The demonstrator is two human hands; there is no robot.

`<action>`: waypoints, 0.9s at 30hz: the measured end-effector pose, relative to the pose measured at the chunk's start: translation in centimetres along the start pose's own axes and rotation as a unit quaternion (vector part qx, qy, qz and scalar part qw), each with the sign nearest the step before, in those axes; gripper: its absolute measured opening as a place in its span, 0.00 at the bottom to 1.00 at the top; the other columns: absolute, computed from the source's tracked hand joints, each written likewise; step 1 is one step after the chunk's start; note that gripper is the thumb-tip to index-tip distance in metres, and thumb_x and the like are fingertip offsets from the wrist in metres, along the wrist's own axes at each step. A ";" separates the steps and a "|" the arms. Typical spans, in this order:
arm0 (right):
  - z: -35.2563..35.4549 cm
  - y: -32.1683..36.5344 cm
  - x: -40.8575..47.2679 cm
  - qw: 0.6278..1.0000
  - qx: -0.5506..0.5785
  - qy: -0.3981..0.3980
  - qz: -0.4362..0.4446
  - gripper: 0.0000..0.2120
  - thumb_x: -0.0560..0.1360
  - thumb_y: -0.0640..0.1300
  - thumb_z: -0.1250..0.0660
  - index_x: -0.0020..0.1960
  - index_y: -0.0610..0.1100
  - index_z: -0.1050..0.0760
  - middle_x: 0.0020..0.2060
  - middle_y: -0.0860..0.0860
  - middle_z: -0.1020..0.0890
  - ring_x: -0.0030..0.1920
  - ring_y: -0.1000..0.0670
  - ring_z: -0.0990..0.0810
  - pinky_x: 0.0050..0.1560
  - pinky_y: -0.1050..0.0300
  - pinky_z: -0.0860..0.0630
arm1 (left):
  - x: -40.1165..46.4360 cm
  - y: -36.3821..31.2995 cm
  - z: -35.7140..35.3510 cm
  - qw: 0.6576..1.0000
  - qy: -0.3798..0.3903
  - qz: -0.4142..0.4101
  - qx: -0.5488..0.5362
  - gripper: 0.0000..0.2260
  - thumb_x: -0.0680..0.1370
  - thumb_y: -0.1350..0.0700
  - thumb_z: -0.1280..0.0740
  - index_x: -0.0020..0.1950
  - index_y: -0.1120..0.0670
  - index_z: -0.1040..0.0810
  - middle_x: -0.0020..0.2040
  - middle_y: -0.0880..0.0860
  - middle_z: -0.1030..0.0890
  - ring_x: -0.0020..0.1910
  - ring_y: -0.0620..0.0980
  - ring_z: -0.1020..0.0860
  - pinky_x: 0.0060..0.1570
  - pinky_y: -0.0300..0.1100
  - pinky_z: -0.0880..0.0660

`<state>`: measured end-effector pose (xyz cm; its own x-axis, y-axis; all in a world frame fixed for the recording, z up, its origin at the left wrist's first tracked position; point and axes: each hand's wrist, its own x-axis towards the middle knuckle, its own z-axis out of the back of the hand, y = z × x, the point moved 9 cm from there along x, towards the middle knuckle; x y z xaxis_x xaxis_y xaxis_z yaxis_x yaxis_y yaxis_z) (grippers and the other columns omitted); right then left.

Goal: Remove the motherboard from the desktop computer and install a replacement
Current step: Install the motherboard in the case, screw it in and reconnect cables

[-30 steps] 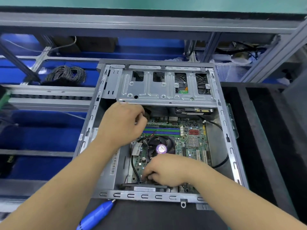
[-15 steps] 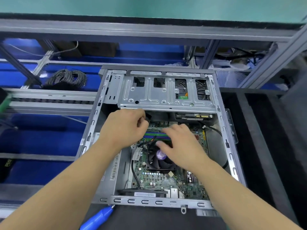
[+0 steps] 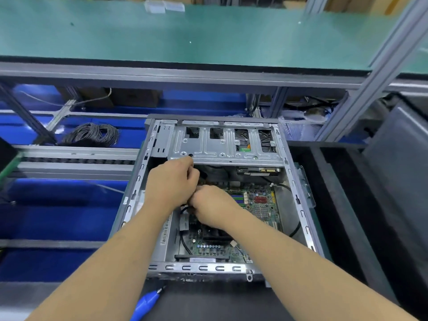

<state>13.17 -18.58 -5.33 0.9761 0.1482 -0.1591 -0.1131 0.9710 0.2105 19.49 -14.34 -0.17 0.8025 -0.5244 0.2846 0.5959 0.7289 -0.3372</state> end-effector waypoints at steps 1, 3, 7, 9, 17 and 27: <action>-0.2 0.7 0.3 0.999 -0.028 0.007 0.018 0.07 0.73 0.34 0.36 0.47 0.39 0.20 0.47 0.42 0.20 0.49 0.39 0.21 0.46 0.50 0.27 | 0.0 0.2 0.1 1.000 -0.003 0.007 -0.003 0.08 0.76 0.54 0.38 0.39 0.55 0.28 0.30 0.50 0.25 0.32 0.55 0.26 0.30 0.45 0.33; -0.5 1.6 0.8 0.997 -0.072 -0.005 0.032 0.08 0.72 0.33 0.36 0.48 0.40 0.20 0.46 0.43 0.18 0.50 0.41 0.21 0.52 0.50 0.30 | 0.3 0.3 0.0 1.000 -0.001 0.014 -0.011 0.07 0.76 0.54 0.38 0.39 0.54 0.27 0.31 0.50 0.24 0.33 0.55 0.26 0.31 0.45 0.32; -3.1 2.0 1.7 0.991 -0.126 0.034 0.041 0.12 0.74 0.33 0.36 0.56 0.38 0.22 0.54 0.41 0.19 0.57 0.41 0.23 0.64 0.44 0.33 | 0.5 0.4 -0.3 1.000 0.008 0.013 -0.021 0.07 0.76 0.53 0.38 0.39 0.53 0.28 0.31 0.50 0.25 0.33 0.55 0.26 0.31 0.45 0.33; -3.9 2.2 1.9 0.988 -0.134 0.066 0.047 0.13 0.73 0.33 0.35 0.57 0.38 0.23 0.56 0.41 0.20 0.60 0.40 0.25 0.68 0.40 0.38 | 0.5 0.5 -0.5 0.999 0.014 0.014 -0.030 0.07 0.76 0.53 0.38 0.38 0.53 0.28 0.30 0.49 0.26 0.32 0.54 0.26 0.30 0.44 0.33; -4.5 1.4 0.7 0.987 -0.087 0.120 0.055 0.07 0.74 0.37 0.35 0.51 0.40 0.21 0.53 0.44 0.23 0.64 0.41 0.32 0.69 0.28 0.45 | 0.8 0.4 -1.3 0.999 0.035 -0.001 -0.026 0.07 0.75 0.53 0.39 0.37 0.51 0.29 0.30 0.49 0.26 0.31 0.52 0.27 0.29 0.43 0.35; -5.2 3.4 -0.9 0.971 -0.105 0.180 0.119 0.07 0.72 0.33 0.35 0.48 0.40 0.21 0.48 0.46 0.21 0.56 0.43 0.27 0.72 0.28 0.50 | 0.8 0.2 -1.3 0.999 0.035 -0.016 -0.025 0.08 0.75 0.53 0.39 0.36 0.51 0.31 0.30 0.49 0.27 0.32 0.53 0.27 0.30 0.43 0.36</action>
<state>10.91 -14.43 -9.51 0.7935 0.3921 -0.4654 -0.3995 0.9125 0.0877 20.29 -15.18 -1.20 0.7823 -0.5779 0.2325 0.6204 0.6892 -0.3743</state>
